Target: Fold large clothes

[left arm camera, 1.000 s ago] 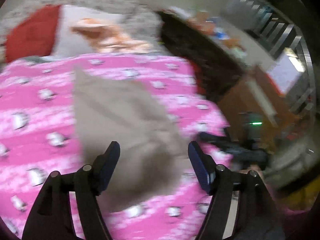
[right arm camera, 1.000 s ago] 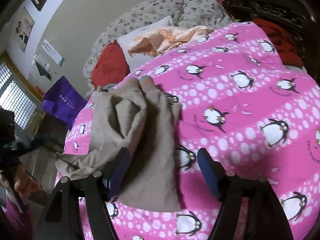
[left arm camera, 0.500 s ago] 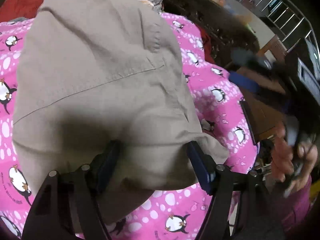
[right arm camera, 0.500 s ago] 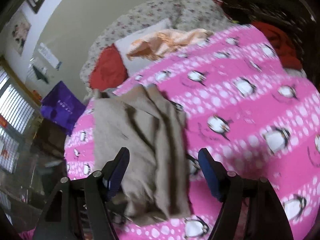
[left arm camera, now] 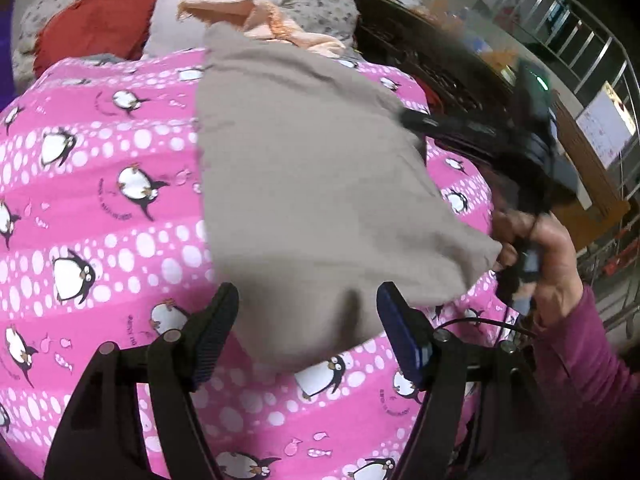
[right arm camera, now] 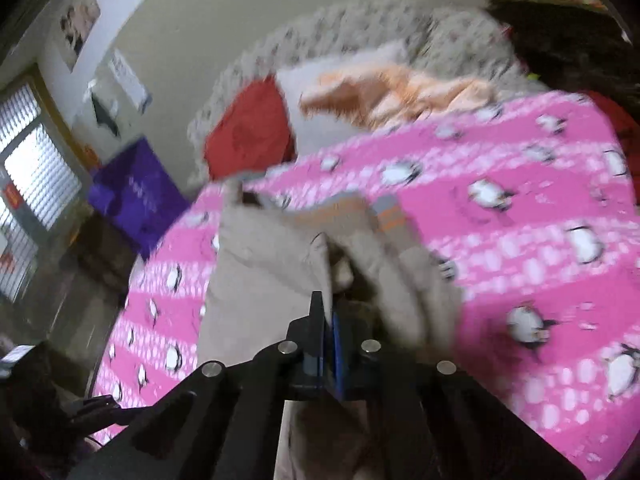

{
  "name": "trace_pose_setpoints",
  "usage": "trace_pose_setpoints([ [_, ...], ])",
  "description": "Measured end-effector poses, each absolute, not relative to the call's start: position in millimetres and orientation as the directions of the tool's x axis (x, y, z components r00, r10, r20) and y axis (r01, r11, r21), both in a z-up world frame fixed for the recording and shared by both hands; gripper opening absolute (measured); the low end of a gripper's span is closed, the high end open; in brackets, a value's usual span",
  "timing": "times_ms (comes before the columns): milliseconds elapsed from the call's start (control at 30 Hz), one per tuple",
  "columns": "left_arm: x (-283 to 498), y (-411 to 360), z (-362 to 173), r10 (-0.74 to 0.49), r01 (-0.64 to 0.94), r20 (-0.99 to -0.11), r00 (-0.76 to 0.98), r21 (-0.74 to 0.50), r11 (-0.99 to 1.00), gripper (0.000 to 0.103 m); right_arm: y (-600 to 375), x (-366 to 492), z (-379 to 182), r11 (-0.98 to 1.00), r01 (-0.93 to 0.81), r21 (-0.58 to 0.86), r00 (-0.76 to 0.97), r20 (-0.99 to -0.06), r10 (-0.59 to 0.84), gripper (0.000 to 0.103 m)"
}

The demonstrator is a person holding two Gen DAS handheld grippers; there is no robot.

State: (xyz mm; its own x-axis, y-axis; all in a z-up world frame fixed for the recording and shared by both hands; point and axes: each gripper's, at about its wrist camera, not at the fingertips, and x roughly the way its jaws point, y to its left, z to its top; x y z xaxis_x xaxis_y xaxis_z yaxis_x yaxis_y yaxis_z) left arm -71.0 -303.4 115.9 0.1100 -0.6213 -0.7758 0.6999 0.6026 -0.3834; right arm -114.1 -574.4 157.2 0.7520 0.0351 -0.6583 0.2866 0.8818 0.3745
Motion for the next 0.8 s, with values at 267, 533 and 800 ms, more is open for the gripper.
trace_pose_setpoints([
  [267,-64.6,-316.7,79.7,-0.592,0.667,-0.802,0.076,-0.400,0.628,0.072,-621.3,-152.8,112.3,0.746,0.443,0.497,0.700,-0.712,0.058,0.008],
  [533,-63.7,-320.0,76.8,-0.595,0.659,-0.800,0.080,-0.405,0.634,0.075,-570.6,-105.2,170.3,0.899,0.233,0.371,0.758,-0.649,0.071,0.075],
  [800,-62.4,-312.0,103.8,-0.622,0.688,-0.772,0.135,-0.378,0.619,0.081,-567.1,-113.7,143.7,0.917,0.297,0.266,0.716,-0.698,-0.030,0.002],
])
